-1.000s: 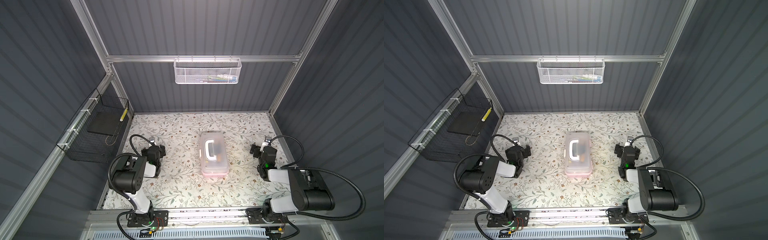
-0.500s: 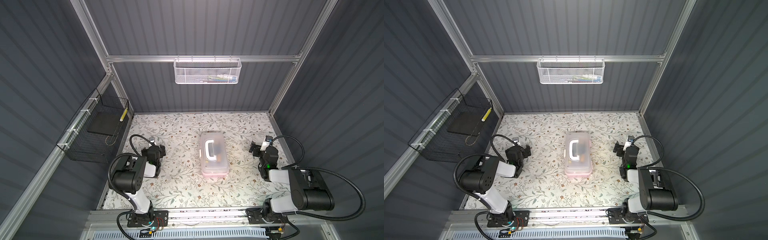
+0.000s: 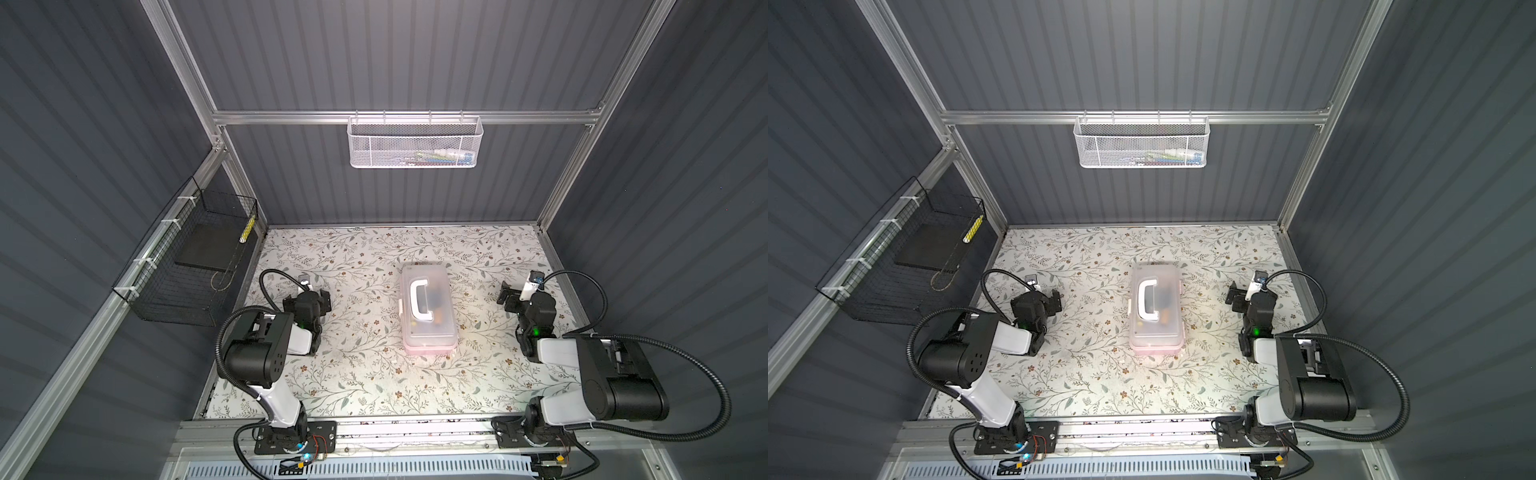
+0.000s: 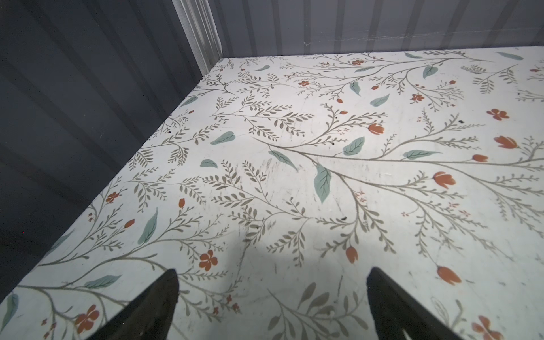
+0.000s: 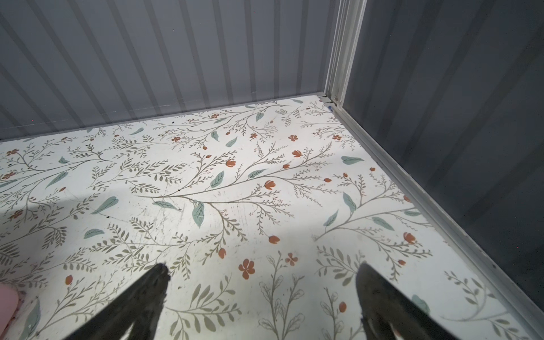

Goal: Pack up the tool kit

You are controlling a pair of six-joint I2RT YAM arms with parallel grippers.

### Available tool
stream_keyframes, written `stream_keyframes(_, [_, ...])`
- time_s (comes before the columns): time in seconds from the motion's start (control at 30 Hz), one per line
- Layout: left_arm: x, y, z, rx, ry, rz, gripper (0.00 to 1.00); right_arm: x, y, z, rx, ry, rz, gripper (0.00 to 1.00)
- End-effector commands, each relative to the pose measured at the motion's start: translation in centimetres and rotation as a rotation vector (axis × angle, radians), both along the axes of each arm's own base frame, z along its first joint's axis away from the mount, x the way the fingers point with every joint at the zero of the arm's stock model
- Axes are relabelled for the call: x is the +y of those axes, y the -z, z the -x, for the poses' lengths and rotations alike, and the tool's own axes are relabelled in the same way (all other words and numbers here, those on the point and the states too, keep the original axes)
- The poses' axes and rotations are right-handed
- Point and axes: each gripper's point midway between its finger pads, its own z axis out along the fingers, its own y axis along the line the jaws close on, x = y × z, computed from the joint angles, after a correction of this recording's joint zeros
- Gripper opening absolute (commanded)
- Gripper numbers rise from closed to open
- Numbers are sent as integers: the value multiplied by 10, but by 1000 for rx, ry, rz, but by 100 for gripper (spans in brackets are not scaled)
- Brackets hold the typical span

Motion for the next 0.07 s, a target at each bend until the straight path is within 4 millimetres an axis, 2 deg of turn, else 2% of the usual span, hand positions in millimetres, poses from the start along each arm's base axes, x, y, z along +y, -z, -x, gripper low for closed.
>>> stream_keyframes(0.0, [2,-8,-6,-32,-8,14,100,1,-5,-6,-14,-8,1,99])
stream_keyframes(0.03, [2,-9,-6,-33,-9,13,100,1,-5,-5,-17,-7,1,99])
